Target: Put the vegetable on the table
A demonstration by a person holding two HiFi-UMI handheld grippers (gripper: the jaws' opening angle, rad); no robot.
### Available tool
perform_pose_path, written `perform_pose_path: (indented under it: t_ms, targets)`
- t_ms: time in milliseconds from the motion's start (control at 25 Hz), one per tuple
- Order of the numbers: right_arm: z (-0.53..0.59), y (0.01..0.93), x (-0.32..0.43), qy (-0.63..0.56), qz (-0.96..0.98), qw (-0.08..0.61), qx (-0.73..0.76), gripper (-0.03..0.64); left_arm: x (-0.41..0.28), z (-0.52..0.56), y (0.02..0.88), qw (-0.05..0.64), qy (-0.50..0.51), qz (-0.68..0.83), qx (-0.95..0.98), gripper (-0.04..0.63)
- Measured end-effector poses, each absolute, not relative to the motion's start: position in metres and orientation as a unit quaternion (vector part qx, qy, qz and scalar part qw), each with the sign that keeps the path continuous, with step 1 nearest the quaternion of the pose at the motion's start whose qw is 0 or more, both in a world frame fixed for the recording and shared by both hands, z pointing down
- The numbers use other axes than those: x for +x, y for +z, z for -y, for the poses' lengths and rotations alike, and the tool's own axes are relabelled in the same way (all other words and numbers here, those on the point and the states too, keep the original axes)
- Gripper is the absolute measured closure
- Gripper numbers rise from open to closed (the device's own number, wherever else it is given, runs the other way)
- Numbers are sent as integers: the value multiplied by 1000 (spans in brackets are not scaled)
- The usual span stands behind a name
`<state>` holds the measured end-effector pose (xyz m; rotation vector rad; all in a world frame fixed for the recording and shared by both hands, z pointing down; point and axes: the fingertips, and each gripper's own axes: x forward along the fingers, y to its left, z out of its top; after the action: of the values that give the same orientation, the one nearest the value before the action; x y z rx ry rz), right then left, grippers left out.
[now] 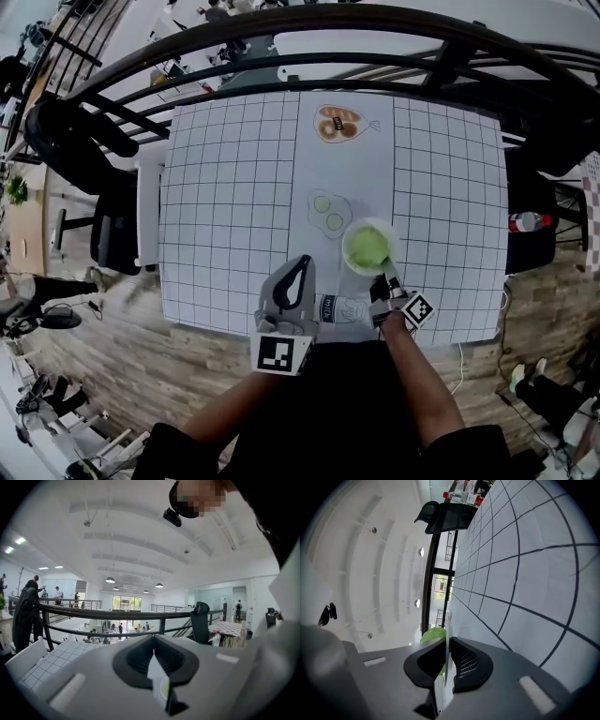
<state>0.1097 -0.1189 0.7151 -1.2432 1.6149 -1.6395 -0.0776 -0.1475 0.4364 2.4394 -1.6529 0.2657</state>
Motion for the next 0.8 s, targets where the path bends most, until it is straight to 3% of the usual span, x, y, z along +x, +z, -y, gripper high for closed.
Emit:
perform_pose_path:
  t_ms: [800]
  targets:
    - [116, 749, 106, -650, -548, 251, -463, 594, -76, 148, 458, 118, 101, 564, 811, 586]
